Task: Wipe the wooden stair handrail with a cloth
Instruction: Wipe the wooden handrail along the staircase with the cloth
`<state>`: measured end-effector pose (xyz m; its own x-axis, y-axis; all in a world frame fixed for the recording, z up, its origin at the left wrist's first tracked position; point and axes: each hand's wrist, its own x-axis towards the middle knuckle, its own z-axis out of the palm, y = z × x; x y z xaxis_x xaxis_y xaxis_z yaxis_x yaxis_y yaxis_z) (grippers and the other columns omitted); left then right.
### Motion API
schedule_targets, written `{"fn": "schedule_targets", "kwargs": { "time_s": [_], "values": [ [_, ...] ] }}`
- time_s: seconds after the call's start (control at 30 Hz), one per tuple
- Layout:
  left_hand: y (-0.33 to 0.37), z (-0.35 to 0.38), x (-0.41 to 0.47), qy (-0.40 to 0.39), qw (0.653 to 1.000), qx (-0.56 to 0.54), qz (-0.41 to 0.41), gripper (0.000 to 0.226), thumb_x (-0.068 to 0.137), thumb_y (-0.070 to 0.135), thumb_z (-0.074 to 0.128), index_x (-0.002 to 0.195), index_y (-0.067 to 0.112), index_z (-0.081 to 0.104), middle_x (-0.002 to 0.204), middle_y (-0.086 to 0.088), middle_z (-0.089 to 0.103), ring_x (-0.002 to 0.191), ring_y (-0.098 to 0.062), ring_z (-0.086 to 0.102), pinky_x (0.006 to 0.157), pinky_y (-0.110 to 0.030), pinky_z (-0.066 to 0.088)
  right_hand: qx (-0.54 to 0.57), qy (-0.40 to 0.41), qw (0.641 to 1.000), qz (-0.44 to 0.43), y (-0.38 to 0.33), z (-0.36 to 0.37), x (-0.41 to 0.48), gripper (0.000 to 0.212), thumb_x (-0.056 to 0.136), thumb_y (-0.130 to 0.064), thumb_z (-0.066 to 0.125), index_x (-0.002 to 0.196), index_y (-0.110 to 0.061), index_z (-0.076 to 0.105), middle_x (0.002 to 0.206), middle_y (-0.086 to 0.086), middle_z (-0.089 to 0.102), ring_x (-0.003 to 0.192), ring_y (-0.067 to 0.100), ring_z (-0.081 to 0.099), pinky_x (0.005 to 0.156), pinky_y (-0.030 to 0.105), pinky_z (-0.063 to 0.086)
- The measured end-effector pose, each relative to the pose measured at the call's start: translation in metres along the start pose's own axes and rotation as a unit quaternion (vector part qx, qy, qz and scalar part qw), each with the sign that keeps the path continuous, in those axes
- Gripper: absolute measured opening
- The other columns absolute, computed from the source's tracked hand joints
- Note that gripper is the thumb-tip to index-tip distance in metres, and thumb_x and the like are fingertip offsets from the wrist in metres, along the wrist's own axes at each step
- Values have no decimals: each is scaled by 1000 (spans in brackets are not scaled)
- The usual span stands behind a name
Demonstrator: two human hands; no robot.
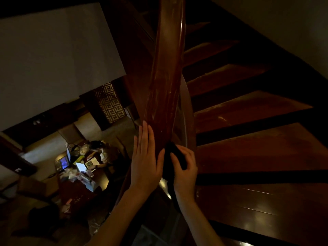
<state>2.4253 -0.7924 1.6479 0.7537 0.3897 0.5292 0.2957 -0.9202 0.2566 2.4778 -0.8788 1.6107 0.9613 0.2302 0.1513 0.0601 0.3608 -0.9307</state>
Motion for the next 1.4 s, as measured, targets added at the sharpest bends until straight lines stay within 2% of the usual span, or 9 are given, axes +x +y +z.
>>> {"fn": "schedule_targets", "kwargs": {
  "time_s": [0.13, 0.27, 0.53, 0.67, 0.83, 0.97, 1.1, 1.2, 1.4],
  "values": [
    [-1, 2, 1, 2, 1000, 4, -4, 67, 102, 38, 26, 154, 9, -4, 163, -10, -6, 151, -19, -3, 122, -28, -3, -9, 3, 999, -39, -18, 17, 35, 29, 91, -6, 64, 97, -35, 66, 108, -7, 62, 104, 5, 61, 92, 28, 52],
    [1, 0, 2, 1, 1000, 13, -7, 68, 100, 35, 29, 153, 9, -4, 163, -12, -3, 151, -20, -3, 123, -29, 0, -23, 15, 995, -92, -45, 32, 100, 19, 92, -6, 63, 101, -22, 65, 107, 1, 61, 101, 8, 60, 94, 37, 52],
    [-1, 4, 2, 22, 1000, -6, -1, 65, 102, 37, 26, 153, 13, -5, 163, -4, -9, 151, -15, -6, 121, -28, -2, -11, -17, 999, -49, 2, 6, 7, 35, 87, -2, 67, 94, -35, 68, 101, -12, 63, 99, 5, 63, 86, 16, 50],
    [-1, 7, 2, 19, 1000, 2, 4, 65, 101, 32, 28, 154, 11, -4, 163, -7, -7, 151, -19, -3, 122, -34, 4, -57, -16, 993, -104, -27, 25, 77, 24, 92, -5, 63, 97, -28, 62, 103, -9, 59, 98, -3, 58, 86, 14, 47],
    [2, 5, 3, 9, 1000, 2, -7, 63, 101, 33, 24, 154, 12, -4, 163, -7, -8, 151, -19, -3, 121, -45, 14, -67, 33, 987, -144, -72, 59, 170, 15, 98, -11, 56, 110, -7, 64, 108, 2, 58, 94, 4, 56, 83, 13, 46],
    [1, 5, 3, 7, 1000, 7, -3, 62, 102, 33, 23, 154, 10, -2, 163, -9, -5, 151, -20, -1, 122, -43, 13, -76, 27, 986, -149, -60, 50, 150, 15, 97, -10, 57, 110, -12, 63, 110, 1, 58, 102, 10, 58, 89, 23, 48],
    [2, 4, 3, 12, 1000, 10, 1, 62, 102, 32, 24, 153, 7, -1, 162, -13, 0, 151, -19, -1, 122, -36, 7, -47, 9, 988, -145, -9, 29, 53, 23, 94, -11, 55, 106, -31, 57, 110, -3, 56, 106, 5, 56, 94, 22, 46],
    [2, 5, 4, 19, 1000, 4, -1, 61, 102, 32, 24, 152, 8, -2, 162, -12, -1, 151, -17, -4, 122, -32, 3, -28, 6, 990, -139, 11, 26, 14, 24, 93, -9, 53, 107, -28, 56, 110, 4, 54, 105, 11, 56, 93, 24, 47],
    [1, 5, 3, 17, 1000, 14, 3, 62, 101, 31, 25, 153, 7, 1, 162, -14, 3, 151, -20, 0, 122, -34, 5, -56, 22, 983, -175, -37, 51, 123, 15, 99, -8, 50, 110, -15, 56, 112, 5, 53, 104, 3, 52, 92, 16, 43]
  ]
}}
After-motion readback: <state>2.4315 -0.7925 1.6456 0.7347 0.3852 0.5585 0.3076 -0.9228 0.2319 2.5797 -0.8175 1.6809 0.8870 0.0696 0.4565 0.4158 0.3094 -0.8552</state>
